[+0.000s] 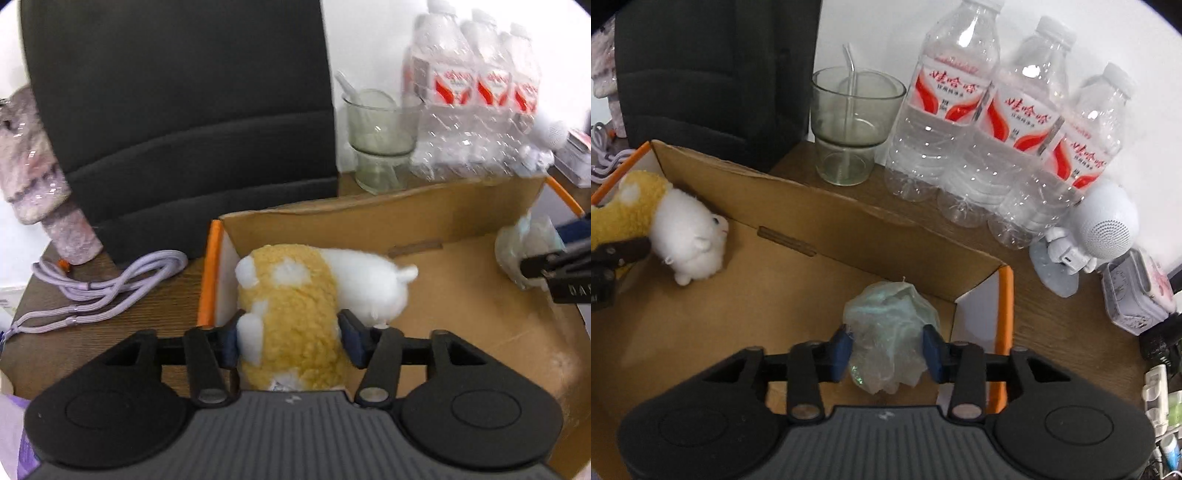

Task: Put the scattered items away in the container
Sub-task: 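Carry plush toy and plastic bag into the cardboard box and release both, then withdraw both tools from the box back over the desk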

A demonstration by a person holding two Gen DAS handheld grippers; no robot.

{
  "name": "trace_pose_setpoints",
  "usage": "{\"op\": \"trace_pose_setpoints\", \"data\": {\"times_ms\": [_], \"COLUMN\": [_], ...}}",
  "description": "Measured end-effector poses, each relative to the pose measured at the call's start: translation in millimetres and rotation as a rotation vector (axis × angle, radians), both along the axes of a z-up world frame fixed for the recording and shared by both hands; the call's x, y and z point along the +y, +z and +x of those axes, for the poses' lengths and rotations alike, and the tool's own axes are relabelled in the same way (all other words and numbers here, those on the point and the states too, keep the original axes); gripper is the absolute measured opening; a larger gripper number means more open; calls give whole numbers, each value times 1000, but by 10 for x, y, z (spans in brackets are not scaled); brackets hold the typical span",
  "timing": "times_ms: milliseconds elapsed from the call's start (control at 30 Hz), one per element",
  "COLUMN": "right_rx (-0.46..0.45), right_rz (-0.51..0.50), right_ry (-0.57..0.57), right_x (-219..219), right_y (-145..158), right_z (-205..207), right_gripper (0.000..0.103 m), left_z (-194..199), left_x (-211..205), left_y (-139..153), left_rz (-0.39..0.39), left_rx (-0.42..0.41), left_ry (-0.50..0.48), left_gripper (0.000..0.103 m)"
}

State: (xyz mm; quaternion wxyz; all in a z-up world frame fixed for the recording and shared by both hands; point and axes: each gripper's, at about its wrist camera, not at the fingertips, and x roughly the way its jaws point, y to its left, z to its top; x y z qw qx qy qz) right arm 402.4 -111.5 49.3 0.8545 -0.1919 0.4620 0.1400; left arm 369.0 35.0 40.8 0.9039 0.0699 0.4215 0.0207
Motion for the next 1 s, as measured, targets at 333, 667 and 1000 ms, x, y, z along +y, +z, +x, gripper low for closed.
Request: {"op": "trace_pose_setpoints", "data": {"times_ms": [333, 667, 1000], "right_rx": [56, -523, -556], "right_rz": [259, 384, 422], "right_ry": [-102, -52, -55], "right_x": [-452, -683, -708], "right_y": [875, 1351, 1182], "right_z": [-240, -1922, -2820], "right_gripper": [84, 98, 97], "left_z": [-342, -1979, -2860], "left_x": [126, -55, -184], "left_y": [885, 1371, 1121], "left_rz": [-178, -229, -165], "left_rx": [-52, -588, -495], "left_ry": [19, -40, 66], "left_gripper": [100, 103, 103]}}
